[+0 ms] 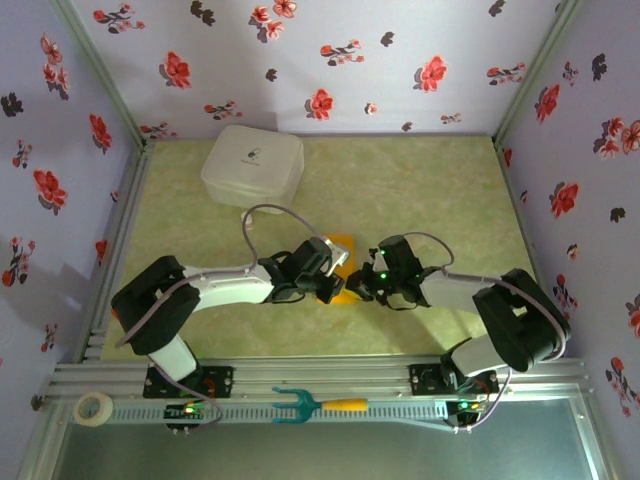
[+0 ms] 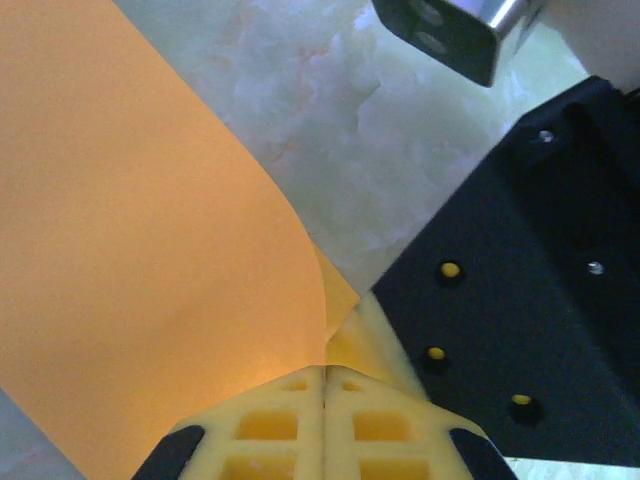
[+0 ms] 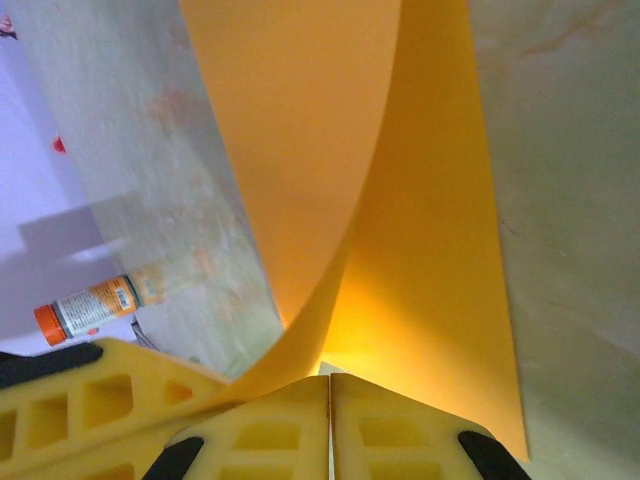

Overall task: Fold a paper plane with a square sheet of paper (pick it up from the middle)
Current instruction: Fold the triangle a second time at the center of the table.

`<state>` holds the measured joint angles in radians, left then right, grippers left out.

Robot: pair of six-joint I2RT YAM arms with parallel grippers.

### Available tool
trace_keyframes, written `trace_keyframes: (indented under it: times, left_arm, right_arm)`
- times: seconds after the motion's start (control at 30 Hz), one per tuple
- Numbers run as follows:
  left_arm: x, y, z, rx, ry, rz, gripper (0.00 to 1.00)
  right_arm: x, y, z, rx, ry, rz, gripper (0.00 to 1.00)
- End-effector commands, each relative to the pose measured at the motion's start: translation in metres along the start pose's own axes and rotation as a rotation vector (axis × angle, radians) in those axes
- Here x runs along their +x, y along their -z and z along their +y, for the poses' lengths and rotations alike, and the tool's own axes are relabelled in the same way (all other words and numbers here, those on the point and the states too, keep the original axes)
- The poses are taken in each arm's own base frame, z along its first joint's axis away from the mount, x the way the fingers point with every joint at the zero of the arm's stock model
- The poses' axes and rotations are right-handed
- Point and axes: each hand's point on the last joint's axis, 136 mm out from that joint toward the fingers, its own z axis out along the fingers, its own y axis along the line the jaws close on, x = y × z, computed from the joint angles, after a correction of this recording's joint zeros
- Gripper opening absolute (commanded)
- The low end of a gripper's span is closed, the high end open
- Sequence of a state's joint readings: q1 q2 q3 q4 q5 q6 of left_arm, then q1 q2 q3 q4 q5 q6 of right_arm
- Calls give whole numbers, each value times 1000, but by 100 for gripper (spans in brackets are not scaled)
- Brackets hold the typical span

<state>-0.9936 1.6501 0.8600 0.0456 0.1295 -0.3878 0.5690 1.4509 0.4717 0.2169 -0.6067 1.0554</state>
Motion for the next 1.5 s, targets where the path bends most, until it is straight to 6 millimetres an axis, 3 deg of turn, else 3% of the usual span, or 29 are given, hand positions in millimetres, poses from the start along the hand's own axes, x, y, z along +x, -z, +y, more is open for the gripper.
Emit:
trace_keyframes:
  times: [0.0, 0.2, 0.47, 0.63, 0.77, 0.97, 1.17, 1.47]
  left_arm:
    - [4, 0, 3, 17, 28, 5, 6]
    - [7, 1, 8, 23, 51, -4, 14]
    - [5, 2, 7, 45, 60, -27, 15]
    - [4, 2, 8, 49, 66, -35, 9]
    - [2, 5, 8, 52, 67, -45, 3]
    - [-4, 7, 5, 60, 68, -50, 2]
    - [-11, 5, -1, 86, 84, -52, 2]
    - [-14, -3, -8, 127, 135, -32, 3]
  right_arm:
    - [-7, -4, 15, -72, -9, -23, 10]
    - [-9, -5, 13, -77, -28, -29, 10]
    - [-9, -5, 10, -63, -32, -35, 10]
    - [-9, -5, 8, -54, -33, -36, 10]
    - [-7, -1, -8, 41, -21, -42, 10]
    - [-5, 8, -18, 116, 1, -60, 11]
    - [-3, 2, -15, 96, 7, -28, 11]
    - [-5, 16, -57, 381, 75, -22, 11]
